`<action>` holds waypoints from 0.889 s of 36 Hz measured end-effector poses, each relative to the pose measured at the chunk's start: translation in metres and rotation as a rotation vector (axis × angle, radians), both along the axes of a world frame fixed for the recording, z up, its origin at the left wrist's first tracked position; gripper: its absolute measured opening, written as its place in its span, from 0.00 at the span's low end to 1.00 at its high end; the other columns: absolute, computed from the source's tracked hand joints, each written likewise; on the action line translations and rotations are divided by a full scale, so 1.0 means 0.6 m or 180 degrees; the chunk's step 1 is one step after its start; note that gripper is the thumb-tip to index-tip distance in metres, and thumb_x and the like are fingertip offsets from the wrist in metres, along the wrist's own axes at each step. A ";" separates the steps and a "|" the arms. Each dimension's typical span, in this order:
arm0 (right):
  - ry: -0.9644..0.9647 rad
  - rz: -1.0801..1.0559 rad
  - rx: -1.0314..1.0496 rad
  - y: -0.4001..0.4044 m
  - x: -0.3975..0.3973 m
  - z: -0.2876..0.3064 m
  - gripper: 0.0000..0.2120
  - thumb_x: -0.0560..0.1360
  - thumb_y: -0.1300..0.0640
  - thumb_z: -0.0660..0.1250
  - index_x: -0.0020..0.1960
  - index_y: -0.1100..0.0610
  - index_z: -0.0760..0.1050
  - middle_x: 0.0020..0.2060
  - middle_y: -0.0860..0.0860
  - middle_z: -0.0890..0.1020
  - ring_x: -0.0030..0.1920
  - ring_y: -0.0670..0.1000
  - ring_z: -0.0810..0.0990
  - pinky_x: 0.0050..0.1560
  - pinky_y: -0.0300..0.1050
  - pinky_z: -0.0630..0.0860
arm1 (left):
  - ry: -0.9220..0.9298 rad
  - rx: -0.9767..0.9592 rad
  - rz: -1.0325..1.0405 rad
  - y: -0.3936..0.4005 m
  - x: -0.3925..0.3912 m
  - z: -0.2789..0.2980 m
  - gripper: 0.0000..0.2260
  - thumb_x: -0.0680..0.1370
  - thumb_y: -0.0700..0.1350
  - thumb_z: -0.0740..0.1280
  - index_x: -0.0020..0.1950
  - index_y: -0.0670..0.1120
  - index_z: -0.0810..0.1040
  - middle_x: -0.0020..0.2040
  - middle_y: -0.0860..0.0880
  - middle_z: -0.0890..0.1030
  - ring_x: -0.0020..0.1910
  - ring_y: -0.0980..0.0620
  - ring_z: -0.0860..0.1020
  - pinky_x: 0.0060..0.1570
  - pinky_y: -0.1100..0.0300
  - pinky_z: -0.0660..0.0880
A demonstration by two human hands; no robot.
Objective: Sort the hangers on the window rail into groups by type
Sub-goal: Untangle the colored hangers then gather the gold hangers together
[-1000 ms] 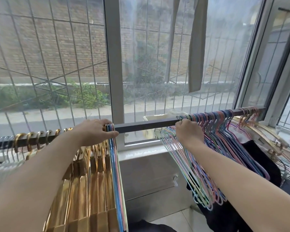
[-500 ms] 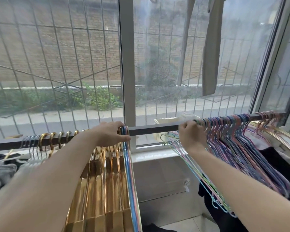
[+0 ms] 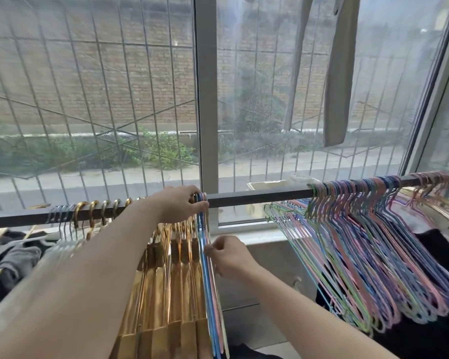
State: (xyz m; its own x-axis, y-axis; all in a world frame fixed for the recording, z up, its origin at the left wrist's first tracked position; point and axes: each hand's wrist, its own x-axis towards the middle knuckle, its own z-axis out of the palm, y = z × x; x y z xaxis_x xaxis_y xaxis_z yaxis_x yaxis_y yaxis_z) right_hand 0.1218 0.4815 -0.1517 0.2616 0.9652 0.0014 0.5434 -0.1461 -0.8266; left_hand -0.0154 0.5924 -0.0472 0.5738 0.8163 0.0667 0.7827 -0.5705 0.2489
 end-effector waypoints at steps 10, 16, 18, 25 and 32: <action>0.0688 -0.0145 0.0074 -0.045 0.035 0.004 0.05 0.83 0.58 0.63 0.50 0.59 0.75 0.33 0.53 0.76 0.19 0.43 0.72 0.24 0.37 0.69 | -0.0047 -0.0043 -0.0027 -0.002 0.004 0.002 0.22 0.82 0.65 0.59 0.73 0.56 0.71 0.60 0.48 0.80 0.54 0.50 0.78 0.52 0.53 0.73; 0.1008 -0.0116 0.0209 -0.101 0.050 0.007 0.19 0.80 0.63 0.63 0.70 0.53 0.70 0.40 0.54 0.78 0.23 0.45 0.73 0.28 0.41 0.71 | -0.0060 -0.0059 0.0014 0.000 0.005 0.002 0.22 0.82 0.65 0.59 0.73 0.57 0.71 0.59 0.48 0.80 0.53 0.50 0.78 0.55 0.50 0.77; 0.1372 -0.0084 0.0246 -0.121 0.054 0.012 0.24 0.79 0.67 0.63 0.72 0.49 0.69 0.43 0.57 0.77 0.26 0.46 0.73 0.32 0.42 0.74 | -0.0061 -0.0009 0.0006 -0.003 0.006 0.002 0.22 0.83 0.64 0.59 0.74 0.56 0.70 0.63 0.47 0.80 0.57 0.48 0.77 0.58 0.50 0.75; 0.2566 0.0014 0.0209 -0.142 0.080 0.069 0.20 0.78 0.74 0.60 0.63 0.56 0.76 0.53 0.58 0.86 0.26 0.46 0.72 0.28 0.41 0.75 | -0.0067 0.0000 0.0009 -0.017 0.006 0.004 0.24 0.84 0.63 0.59 0.78 0.58 0.66 0.71 0.45 0.76 0.66 0.44 0.74 0.66 0.47 0.72; 0.2872 -0.0236 0.0483 -0.109 0.150 0.102 0.16 0.77 0.70 0.60 0.62 0.62 0.75 0.58 0.62 0.82 0.24 0.46 0.69 0.27 0.41 0.73 | -0.0021 0.0037 -0.0028 -0.012 0.004 0.002 0.24 0.83 0.64 0.58 0.78 0.59 0.65 0.72 0.46 0.75 0.64 0.46 0.74 0.64 0.48 0.73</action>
